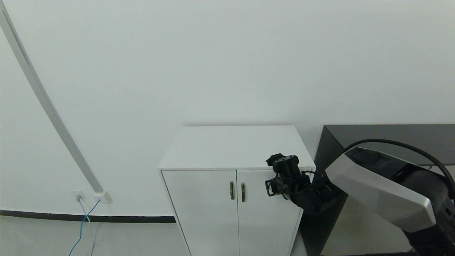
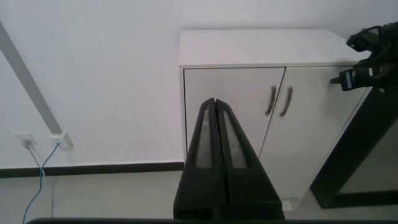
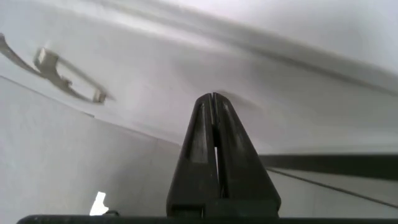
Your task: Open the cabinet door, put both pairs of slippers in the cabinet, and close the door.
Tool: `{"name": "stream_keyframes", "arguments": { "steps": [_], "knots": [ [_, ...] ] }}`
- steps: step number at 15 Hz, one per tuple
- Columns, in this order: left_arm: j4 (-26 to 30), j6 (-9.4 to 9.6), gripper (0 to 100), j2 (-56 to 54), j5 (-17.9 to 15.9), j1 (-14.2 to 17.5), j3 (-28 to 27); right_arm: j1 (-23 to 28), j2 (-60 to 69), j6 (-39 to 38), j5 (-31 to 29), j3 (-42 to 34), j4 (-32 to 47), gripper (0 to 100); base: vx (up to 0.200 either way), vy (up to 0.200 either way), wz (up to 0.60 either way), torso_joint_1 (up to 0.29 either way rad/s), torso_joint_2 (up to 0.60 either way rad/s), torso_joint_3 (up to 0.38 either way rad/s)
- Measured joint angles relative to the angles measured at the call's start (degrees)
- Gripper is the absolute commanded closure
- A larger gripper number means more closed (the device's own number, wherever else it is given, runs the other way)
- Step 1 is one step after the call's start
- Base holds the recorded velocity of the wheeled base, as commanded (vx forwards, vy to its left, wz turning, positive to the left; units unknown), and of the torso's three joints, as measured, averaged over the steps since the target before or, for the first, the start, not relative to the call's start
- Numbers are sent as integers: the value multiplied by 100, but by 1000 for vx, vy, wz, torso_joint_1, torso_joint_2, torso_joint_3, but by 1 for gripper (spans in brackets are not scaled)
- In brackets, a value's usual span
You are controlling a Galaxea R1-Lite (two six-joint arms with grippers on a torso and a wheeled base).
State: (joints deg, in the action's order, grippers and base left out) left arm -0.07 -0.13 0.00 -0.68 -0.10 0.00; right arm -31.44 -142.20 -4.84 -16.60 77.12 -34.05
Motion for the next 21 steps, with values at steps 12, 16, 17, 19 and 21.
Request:
{"name": "stream_keyframes", "arguments": {
  "steps": [12, 16, 17, 19, 21],
  "knots": [
    [0, -9, 100, 0, 6, 0, 0, 83, -199, -139, -9, 201, -18, 100, 0, 0, 0, 0, 0, 0],
    [0, -29, 100, 0, 6, 0, 0, -20, 155, -154, -6, -457, -336, 100, 0, 0, 0, 0, 0, 0],
    [0, -29, 100, 0, 6, 0, 0, -59, 295, -150, -4, -713, -468, 100, 0, 0, 0, 0, 0, 0],
    [0, -29, 100, 0, 2, 0, 0, -146, 560, -151, -4, -1169, -697, 100, 0, 0, 0, 0, 0, 0],
    [0, -29, 100, 0, 2, 0, 0, -246, 872, -151, -12, -1725, -1048, 100, 0, 0, 0, 0, 0, 0]
  ]
}}
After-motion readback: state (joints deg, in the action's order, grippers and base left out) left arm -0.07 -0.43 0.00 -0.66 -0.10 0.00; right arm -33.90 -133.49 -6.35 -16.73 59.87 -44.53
